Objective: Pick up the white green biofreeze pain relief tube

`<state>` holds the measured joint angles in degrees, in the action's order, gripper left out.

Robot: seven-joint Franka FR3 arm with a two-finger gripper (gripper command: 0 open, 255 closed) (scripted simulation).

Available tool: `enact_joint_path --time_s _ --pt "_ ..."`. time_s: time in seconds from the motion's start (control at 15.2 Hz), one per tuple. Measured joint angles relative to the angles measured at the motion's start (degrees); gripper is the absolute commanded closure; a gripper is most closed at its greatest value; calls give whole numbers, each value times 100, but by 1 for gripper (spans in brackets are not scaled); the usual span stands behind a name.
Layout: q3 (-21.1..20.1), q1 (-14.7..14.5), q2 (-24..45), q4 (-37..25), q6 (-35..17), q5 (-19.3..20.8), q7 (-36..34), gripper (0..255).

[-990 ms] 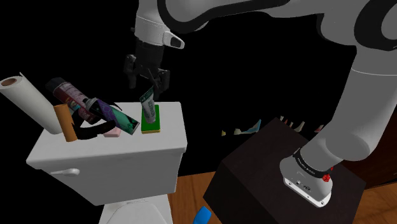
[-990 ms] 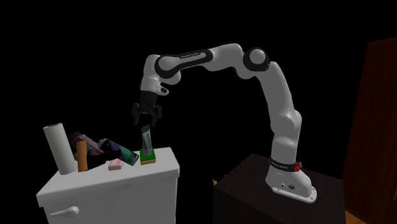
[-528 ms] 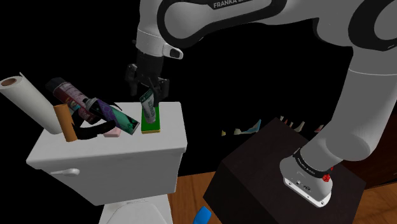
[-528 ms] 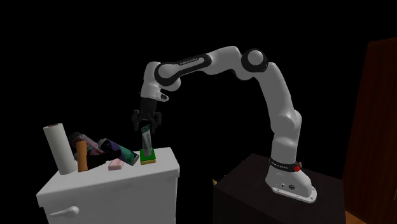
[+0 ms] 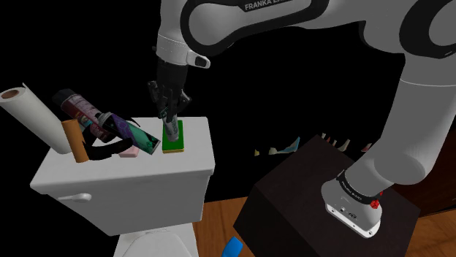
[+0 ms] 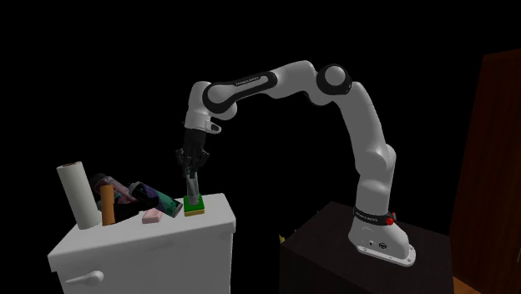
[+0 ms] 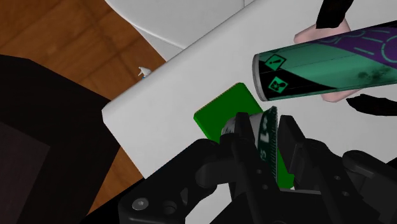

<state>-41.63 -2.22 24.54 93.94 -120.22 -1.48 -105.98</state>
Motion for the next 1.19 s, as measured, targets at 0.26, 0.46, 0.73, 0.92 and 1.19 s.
enact_joint_path --time_s 0.26,0.46,0.73,0.92,1.19 --pt "-9 -2 -22 -55 74 -10 -15 255" --pt "-31 7 -82 -198 263 -37 -36 255" --pt "-51 -4 -128 -455 548 -53 -80 255" --pt "-63 -11 -156 -657 769 -61 -109 255" --pt "-80 -36 -185 -896 1020 -65 -162 255"
